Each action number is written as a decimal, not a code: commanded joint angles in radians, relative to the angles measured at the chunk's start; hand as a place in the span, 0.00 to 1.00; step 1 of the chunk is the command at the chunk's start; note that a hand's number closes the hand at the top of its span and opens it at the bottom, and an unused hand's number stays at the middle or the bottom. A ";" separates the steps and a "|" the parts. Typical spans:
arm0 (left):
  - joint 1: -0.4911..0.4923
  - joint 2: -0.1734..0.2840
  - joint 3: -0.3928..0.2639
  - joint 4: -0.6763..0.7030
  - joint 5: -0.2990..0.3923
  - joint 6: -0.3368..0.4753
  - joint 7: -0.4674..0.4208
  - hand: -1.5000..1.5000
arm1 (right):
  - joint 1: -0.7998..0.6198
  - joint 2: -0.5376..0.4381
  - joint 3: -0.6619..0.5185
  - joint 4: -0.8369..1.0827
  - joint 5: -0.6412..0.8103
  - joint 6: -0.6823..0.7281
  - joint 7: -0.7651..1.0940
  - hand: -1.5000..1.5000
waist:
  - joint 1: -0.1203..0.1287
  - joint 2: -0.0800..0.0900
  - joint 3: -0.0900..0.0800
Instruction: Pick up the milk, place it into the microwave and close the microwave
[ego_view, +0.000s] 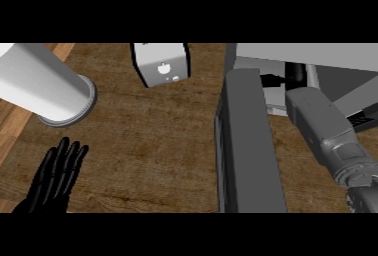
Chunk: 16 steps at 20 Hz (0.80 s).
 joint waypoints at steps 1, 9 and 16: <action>-0.012 -0.009 -0.002 0.000 -0.006 0.010 -0.004 0.00 | 0.026 0.023 -0.020 -0.008 -0.020 0.036 -0.036 0.00 | -0.007 -0.006 -0.001; -0.024 -0.009 -0.063 0.018 -0.044 0.030 0.010 0.00 | 0.068 0.018 -0.047 -0.016 -0.045 0.096 -0.075 0.00 | -0.031 -0.017 -0.001; -0.090 -0.012 -0.073 0.131 -0.034 0.033 0.014 0.00 | 0.148 0.057 -0.050 -0.022 -0.052 0.228 -0.166 0.00 | -0.071 -0.028 -0.003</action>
